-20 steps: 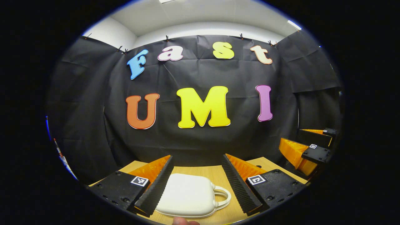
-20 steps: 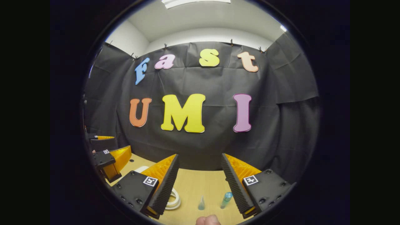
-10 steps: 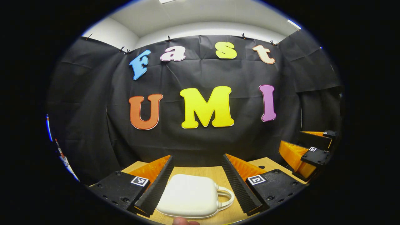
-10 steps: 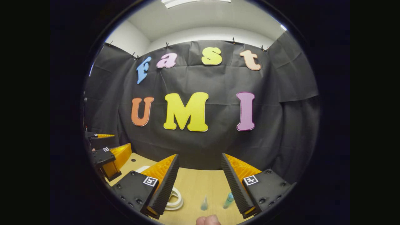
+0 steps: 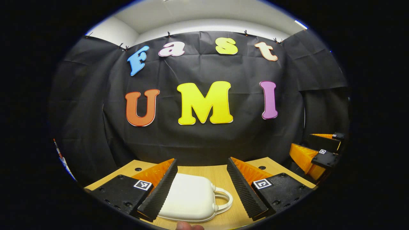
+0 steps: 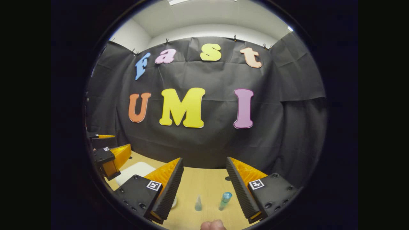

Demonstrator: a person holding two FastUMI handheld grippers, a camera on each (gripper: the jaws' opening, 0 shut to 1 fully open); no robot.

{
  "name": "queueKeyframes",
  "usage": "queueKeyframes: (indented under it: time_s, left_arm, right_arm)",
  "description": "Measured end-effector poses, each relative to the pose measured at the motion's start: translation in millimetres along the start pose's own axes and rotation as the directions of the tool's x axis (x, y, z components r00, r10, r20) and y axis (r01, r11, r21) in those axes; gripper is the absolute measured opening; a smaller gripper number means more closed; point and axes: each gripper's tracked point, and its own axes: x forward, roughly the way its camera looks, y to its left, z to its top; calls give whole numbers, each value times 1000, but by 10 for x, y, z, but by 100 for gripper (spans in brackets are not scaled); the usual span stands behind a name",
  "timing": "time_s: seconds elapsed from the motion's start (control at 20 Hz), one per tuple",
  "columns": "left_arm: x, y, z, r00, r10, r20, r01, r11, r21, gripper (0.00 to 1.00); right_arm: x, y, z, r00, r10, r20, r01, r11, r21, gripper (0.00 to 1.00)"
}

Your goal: First open the suitcase, pack the skin care products into it, and then close the suitcase.

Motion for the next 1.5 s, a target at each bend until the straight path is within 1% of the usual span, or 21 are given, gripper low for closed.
queueKeyframes:
  time_s: [0.05,0.1,0.2,0.3,0.4,0.5,0.55,0.7,0.8,0.9,1.0,1.05,1.1,1.15,1.2,1.25,1.3,1.35,1.4,1.5]
  left_arm:
    - [23,-46,-49,1000,-6,-10,7,1000,20,99]
    - [53,-107,-123,1000,-18,-25,19,999,44,99]
    - [124,-268,-298,997,-52,-57,57,994,97,99]
    - [201,-413,-527,992,-77,-101,94,980,177,99]
    - [271,-590,-777,982,-109,-155,147,954,263,99]
    - [314,-726,-1073,969,-127,-213,196,918,343,99]
    - [350,-771,-1273,956,-128,-263,227,893,389,99]
    - [364,-851,-1769,917,-105,-385,310,795,522,98]
    - [372,-908,-2032,899,-85,-429,340,755,561,96]
    - [411,-936,-2215,882,-50,-469,359,715,600,94]
    - [467,-911,-2310,870,8,-494,361,672,647,88]
    - [506,-890,-2358,865,23,-501,363,660,658,81]
    - [555,-900,-2411,857,29,-515,376,648,662,76]
    - [607,-894,-2430,852,39,-523,383,635,671,70]
    - [648,-880,-2459,845,50,-533,392,622,678,69]
    - [675,-853,-2484,841,68,-536,390,611,689,65]
    - [707,-831,-2543,829,79,-553,398,612,683,59]
    - [661,-836,-2594,820,91,-565,397,619,677,40]
    - [630,-877,-2600,814,88,-574,409,614,675,34]
    - [606,-925,-2514,814,81,-575,419,604,678,30]
  right_arm:
    - [6,-52,-35,1000,-7,-7,7,1000,0,80]
    - [5,-103,-69,1000,-11,-14,11,1000,-5,79]
    - [7,-234,-154,999,-25,-31,24,1000,-20,81]
    - [4,-424,-254,998,-49,-50,47,998,-28,81]
    - [-7,-644,-358,995,-77,-68,75,997,-37,80]
    - [-14,-871,-456,991,-109,-83,105,993,-50,80]
    - [-23,-976,-514,988,-126,-91,122,991,-50,80]
    - [-91,-1258,-699,978,-168,-124,165,986,-34,81]
    - [-111,-1363,-793,974,-178,-140,176,984,-26,81]
    - [-119,-1441,-822,971,-192,-145,192,981,-14,80]
    - [-145,-1481,-821,970,-197,-141,199,980,1,80]
    - [-152,-1466,-843,971,-187,-147,191,981,15,79]
    - [-171,-1451,-900,972,-175,-156,181,983,22,81]
    - [-183,-1451,-963,970,-173,-170,179,984,19,80]
    - [-210,-1461,-994,969,-174,-178,180,983,19,81]
    - [-233,-1465,-1005,968,-175,-181,182,983,22,81]
    - [-253,-1463,-1023,967,-179,-182,186,982,24,81]
    - [-268,-1463,-1026,966,-181,-183,189,982,22,80]
    - [-282,-1458,-1016,966,-184,-181,191,981,19,80]
    - [-303,-1460,-973,967,-193,-166,197,980,7,80]
